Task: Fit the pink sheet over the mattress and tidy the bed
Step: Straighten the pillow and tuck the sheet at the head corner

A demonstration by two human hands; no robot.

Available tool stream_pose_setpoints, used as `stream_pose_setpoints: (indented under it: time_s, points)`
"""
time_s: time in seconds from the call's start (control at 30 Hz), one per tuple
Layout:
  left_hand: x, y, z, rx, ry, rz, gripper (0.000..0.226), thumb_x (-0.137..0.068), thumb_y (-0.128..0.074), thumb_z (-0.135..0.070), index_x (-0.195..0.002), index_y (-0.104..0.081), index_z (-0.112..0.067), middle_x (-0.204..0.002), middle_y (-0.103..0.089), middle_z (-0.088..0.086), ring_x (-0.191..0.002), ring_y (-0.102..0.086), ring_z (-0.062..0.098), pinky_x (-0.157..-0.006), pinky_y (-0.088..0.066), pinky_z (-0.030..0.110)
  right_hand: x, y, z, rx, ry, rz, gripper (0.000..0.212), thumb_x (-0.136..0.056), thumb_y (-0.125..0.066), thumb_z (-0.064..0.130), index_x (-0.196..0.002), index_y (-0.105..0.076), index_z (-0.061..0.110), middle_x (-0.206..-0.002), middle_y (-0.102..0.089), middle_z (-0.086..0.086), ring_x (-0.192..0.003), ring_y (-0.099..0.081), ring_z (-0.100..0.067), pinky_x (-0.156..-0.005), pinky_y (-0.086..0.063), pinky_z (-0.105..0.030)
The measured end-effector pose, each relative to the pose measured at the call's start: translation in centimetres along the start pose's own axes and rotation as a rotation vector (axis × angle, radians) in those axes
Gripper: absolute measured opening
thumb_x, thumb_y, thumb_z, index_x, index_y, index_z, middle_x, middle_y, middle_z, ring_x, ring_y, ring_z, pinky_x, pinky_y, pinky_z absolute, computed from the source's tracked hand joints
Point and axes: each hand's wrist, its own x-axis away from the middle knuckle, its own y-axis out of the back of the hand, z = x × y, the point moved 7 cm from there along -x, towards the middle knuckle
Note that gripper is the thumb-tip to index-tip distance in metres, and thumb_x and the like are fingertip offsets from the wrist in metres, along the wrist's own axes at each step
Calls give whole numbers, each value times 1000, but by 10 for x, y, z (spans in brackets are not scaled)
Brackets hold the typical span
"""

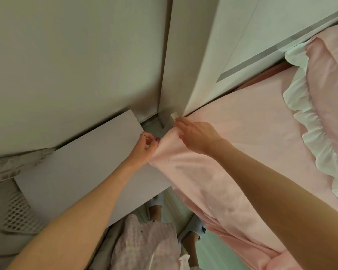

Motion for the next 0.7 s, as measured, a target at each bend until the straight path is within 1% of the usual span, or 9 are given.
stream_pose_setpoints:
  time_s: [0.1,0.2,0.27,0.33,0.4,0.53,0.6,0.67,0.7]
  points:
    - [3,-4,7,-54,-8,119,29,-92,-54,-33,-109,-37,-17,-97,-49,-6,-89,-53,9,-74,-48,24,-9,1,3,11,-44,71,46,-98,-38,24,-142,-29,14,-140,-43,-5,-107,-58,-33,-73,-42,-35]
    - [5,-2,1,-81,-12,176,27,-90,-59,-27,-112,-48,-15,-94,-56,-7,-86,-57,6,-70,-48,13,-17,5,8,87,-50,124,40,-97,-43,24,-134,-42,10,-129,-49,-9,-106,-58,-31,-74,-42,-35]
    - [3,3,-7,-103,-27,172,5,-90,-59,-20,-90,-57,-16,-80,-56,-8,-73,-54,2,-58,-42,5,-20,7,9,120,-58,168,34,-96,-46,26,-125,-52,9,-121,-55,-10,-104,-58,-30,-75,-43,-34]
    - [0,10,-11,-113,-31,173,21,-90,-60,-15,-69,-56,-19,-67,-52,-6,-63,-49,5,-51,-36,5,-21,6,8,80,-98,214,35,-96,-45,30,-122,-55,9,-121,-57,-10,-108,-57,-30,-81,-44,-35]
    - [-4,16,-10,-136,13,188,14,-87,-63,-17,-74,-60,-14,-69,-52,-1,-66,-48,10,-55,-35,13,-20,5,8,-3,-129,235,36,-97,-41,32,-121,-56,10,-119,-58,-11,-108,-57,-31,-83,-44,-35]
    - [-15,28,-11,-280,54,249,12,-83,-68,-19,-75,-59,-17,-70,-42,1,-67,-40,14,-60,-29,24,-21,6,9,-169,-169,221,29,-99,-34,28,-105,-58,12,-80,-61,-4,-64,-59,-19,-62,-43,-29]
    - [-22,27,-16,-382,37,286,12,-83,-68,-23,-87,-62,-14,-86,-47,4,-82,-46,17,-72,-36,26,-25,9,6,-186,-191,176,28,-99,-36,29,-104,-59,15,-92,-65,-8,-78,-61,-24,-67,-41,-30]
    - [-22,21,-20,-415,13,313,31,-83,-68,-30,-108,-59,-14,-112,-44,2,-106,-45,16,-93,-36,26,-22,9,3,-191,-215,121,28,-98,-37,31,-103,-60,16,-109,-64,-10,-100,-58,-31,-71,-37,-30]
    - [-21,17,-23,-370,13,321,38,-83,-67,-33,-115,-56,-15,-120,-43,-1,-113,-43,13,-97,-34,25,-21,8,3,-209,-223,104,28,-98,-38,32,-102,-61,16,-111,-63,-10,-104,-57,-32,-72,-36,-30]
